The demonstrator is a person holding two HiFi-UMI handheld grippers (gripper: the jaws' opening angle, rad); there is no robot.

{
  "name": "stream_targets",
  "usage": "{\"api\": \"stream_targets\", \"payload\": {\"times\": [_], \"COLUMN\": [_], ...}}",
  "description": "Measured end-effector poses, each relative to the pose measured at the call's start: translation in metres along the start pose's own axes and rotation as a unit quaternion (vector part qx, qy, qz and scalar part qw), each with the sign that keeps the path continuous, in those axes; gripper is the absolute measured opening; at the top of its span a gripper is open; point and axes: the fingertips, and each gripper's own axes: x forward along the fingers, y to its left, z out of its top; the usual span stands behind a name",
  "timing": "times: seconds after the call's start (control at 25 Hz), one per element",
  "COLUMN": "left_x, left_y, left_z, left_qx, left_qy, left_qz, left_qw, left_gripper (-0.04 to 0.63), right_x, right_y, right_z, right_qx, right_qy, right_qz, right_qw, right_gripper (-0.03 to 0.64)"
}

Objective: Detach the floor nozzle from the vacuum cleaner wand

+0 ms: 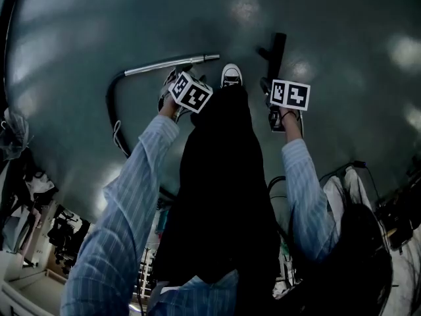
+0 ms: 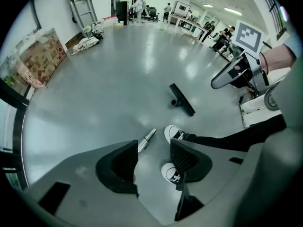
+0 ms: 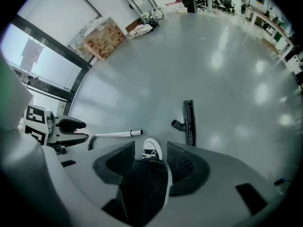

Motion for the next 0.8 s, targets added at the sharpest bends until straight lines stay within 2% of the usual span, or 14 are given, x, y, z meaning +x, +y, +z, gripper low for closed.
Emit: {"api": "stream_targets", "payload": {"times": [0.32,0.52,0.8], "left_x": [-0.081,-0.149,-0.233], "left_y": [-0.028,-0.044,-0.073], "left_z": [0.029,0.042,0.031], "left_qx": [-0.01,-0.009,0.01], "left_qy": [-0.02,-0.049,-0.075], "left_qz": [-0.012,-0.019,-0.012], "left_qw": [0.9997,0.9986,0.9971], "left_gripper": [0.213,0.213,0.213], "right_x": [-0.072,-0.124,-0.191], "right_y": [0.059,0.091,0.125], "right_z": [-0.002,-0.01,-0.023], "right_qx": [0.003,-0.01,0.015], "right_qy": [-0.028,-0.046,-0.072], "right_qz": [0.041,0.042,0.049], "right_qw": [0.999,0.998,0.996], "right_gripper": [0.213,0.213,0.213]}}
